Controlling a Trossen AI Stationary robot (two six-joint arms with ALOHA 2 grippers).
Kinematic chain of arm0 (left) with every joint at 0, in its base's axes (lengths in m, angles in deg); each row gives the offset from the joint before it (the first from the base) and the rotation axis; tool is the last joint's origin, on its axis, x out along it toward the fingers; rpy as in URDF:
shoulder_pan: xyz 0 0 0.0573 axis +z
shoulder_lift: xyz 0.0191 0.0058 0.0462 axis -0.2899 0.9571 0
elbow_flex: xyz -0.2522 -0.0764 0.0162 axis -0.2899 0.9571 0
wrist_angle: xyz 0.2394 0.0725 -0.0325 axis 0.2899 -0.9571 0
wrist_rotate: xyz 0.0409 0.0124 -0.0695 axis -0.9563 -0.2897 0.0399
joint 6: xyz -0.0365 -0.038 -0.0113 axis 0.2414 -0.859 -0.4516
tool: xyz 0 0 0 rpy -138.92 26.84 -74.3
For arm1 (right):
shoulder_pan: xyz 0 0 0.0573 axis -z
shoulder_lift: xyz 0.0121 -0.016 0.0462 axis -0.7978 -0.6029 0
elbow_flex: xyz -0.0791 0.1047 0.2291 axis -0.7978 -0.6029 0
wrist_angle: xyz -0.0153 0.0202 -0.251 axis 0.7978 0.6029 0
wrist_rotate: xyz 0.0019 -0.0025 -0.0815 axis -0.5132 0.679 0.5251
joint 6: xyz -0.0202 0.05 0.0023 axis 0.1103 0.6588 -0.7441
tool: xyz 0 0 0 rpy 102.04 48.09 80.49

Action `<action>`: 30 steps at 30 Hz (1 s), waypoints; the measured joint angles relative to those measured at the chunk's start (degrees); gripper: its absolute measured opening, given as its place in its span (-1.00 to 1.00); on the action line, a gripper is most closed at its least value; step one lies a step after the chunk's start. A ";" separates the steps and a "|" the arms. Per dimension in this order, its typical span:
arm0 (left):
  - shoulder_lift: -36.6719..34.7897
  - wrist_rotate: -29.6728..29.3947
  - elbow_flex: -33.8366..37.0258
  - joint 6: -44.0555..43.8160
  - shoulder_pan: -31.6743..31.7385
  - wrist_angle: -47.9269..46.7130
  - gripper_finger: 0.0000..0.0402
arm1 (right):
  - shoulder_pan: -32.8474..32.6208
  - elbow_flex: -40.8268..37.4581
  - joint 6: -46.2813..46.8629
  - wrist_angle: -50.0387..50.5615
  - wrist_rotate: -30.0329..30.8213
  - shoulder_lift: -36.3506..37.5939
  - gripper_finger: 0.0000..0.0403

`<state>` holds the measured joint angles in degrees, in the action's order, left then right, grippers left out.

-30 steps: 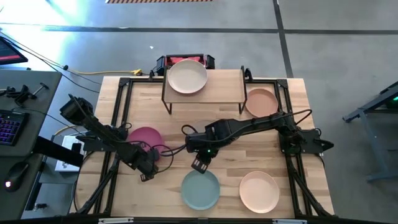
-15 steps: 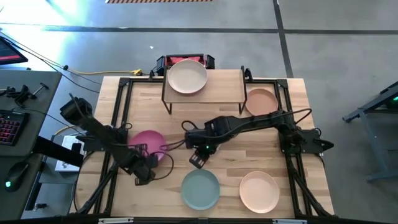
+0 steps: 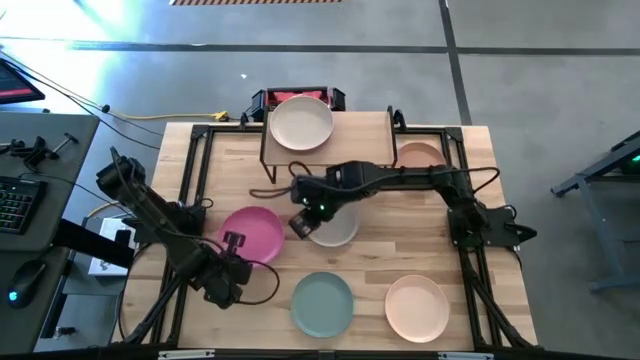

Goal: Place and stack plates onto a shelf
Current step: Stack the pink plate on top of the light gray plate on the shelf

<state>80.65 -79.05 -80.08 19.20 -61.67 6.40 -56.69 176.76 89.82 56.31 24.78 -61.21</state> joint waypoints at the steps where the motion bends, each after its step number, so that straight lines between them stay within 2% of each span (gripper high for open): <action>1: 0.00 -0.29 -0.72 1.82 0.02 -0.26 -1.00 | 0.51 0.00 0.14 -0.66 -0.10 0.00 -0.49; 14: -0.02 -7.55 -4.85 16.74 0.85 -1.96 -1.00 | 3.43 0.00 0.49 -3.01 -0.68 -0.02 -0.49; 18: -0.02 -8.05 -4.85 18.34 2.34 -1.97 -1.00 | 3.43 0.00 0.49 -3.25 -0.67 -0.02 -0.49; 23: -0.02 -13.10 -4.85 20.46 3.28 -1.92 -1.00 | 3.43 0.00 -0.06 -3.25 -0.14 -0.02 -0.49; 30: -0.02 -15.47 -4.85 21.78 4.76 -1.88 -1.00 | 3.43 0.00 -0.14 -3.23 1.79 -0.02 -0.49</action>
<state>80.63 -94.53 -84.94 40.97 -56.91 4.52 -53.26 176.76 89.68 53.08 26.57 -61.23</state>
